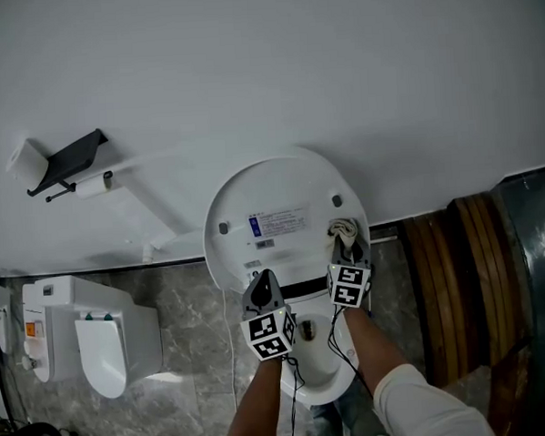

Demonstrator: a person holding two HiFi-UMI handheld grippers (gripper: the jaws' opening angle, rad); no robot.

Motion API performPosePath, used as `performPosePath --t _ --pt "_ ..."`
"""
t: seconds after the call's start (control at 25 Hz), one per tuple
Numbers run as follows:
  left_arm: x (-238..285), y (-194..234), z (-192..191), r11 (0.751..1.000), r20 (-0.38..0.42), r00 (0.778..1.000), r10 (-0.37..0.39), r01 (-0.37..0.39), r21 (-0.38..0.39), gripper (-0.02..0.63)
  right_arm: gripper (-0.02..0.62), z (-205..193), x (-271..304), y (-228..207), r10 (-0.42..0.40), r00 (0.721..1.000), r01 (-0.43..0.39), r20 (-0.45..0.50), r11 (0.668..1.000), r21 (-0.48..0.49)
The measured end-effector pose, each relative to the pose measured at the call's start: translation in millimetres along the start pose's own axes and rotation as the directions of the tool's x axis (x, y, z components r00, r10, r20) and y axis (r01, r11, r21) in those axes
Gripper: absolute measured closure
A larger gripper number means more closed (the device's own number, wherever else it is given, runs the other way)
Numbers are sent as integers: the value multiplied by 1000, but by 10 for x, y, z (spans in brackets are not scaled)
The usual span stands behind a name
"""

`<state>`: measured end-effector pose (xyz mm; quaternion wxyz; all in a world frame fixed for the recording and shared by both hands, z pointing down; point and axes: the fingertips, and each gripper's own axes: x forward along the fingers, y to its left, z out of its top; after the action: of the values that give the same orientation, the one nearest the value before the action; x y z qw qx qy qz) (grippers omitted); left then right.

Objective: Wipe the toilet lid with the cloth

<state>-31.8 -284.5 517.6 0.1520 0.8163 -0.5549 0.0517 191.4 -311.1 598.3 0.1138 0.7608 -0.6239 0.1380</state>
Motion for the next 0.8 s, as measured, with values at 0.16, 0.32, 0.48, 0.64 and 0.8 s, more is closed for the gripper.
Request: performPosePath --t 0.16,0.32,0.48,0.64,0.8 --pt "-68 165 -50 1000 -4 1000 25 -25 4 594 505 17 -137 264 76 997 -76 33 997 -22" --pt "-164 505 -162 996 -18 996 87 -87 -2 594 505 -133 -340 1181 299 954 -294 23 949 -115" --pt "-284 839 -275 992 -27 991 130 -130 2 594 505 -396 -392 2031 465 885 -464 -29 873 -148" --pt "-488 1166 -387 984 -39 983 180 -181 -3 594 505 -545 -366 2715 571 817 -574 -77 793 -205" --pt "-611 1366 -476 976 -42 976 216 -215 19 594 505 -590 -158 2950 566 818 -576 -107 804 -150"
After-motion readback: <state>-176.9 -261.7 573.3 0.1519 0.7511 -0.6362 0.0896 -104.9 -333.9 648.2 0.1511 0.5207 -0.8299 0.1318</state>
